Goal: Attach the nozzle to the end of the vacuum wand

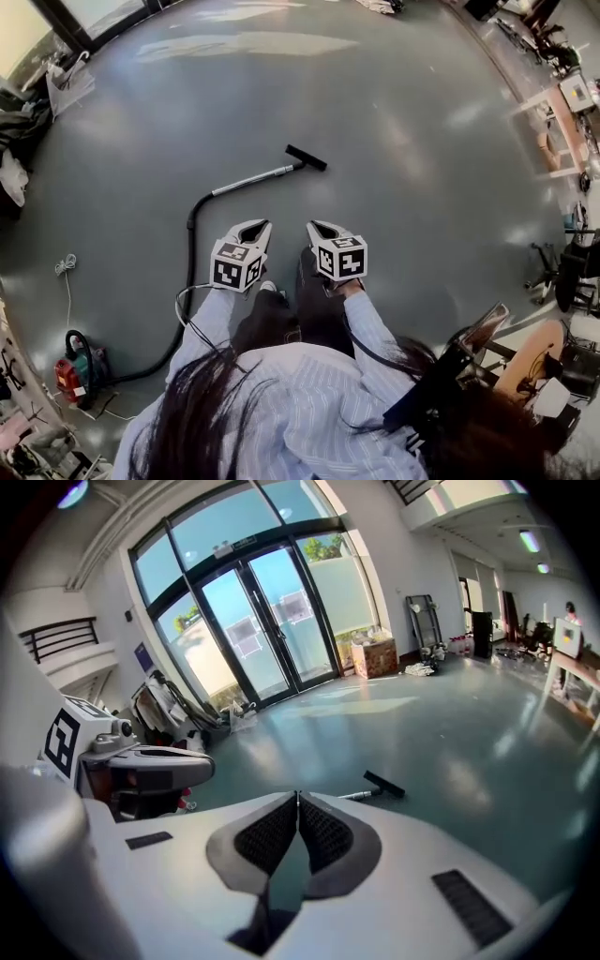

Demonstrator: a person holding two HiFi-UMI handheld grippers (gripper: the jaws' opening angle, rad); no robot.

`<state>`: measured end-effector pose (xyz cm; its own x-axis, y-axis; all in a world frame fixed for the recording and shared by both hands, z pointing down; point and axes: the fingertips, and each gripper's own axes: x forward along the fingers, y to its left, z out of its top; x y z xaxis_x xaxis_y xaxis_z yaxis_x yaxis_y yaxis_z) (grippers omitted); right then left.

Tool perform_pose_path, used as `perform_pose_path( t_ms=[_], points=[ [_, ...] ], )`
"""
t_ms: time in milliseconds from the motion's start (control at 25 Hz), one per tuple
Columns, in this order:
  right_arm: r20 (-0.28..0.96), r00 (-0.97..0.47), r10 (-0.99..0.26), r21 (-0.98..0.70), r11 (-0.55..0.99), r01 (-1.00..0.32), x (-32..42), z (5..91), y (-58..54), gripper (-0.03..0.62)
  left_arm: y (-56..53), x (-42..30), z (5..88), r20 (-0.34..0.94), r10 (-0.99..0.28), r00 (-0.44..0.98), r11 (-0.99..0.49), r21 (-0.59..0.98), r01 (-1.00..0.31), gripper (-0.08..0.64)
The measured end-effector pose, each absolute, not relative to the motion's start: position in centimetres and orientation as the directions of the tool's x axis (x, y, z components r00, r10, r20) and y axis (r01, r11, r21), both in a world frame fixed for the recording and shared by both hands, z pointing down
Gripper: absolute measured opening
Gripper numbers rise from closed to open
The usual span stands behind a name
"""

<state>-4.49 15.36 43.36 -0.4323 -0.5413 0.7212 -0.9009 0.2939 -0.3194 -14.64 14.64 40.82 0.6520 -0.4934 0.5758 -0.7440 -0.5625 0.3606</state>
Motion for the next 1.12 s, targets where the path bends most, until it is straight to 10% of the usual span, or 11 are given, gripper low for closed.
perform_pose_path(
  t_ms=[1120],
  points=[
    [0.704, -0.478, -0.525, -0.306, 0.383, -0.872, 7.6, 38.7, 36.9, 0.012, 36.7, 1.2, 35.9, 0.504, -0.557, 0.66, -0.51, 0.42, -0.751, 0.017]
  ],
)
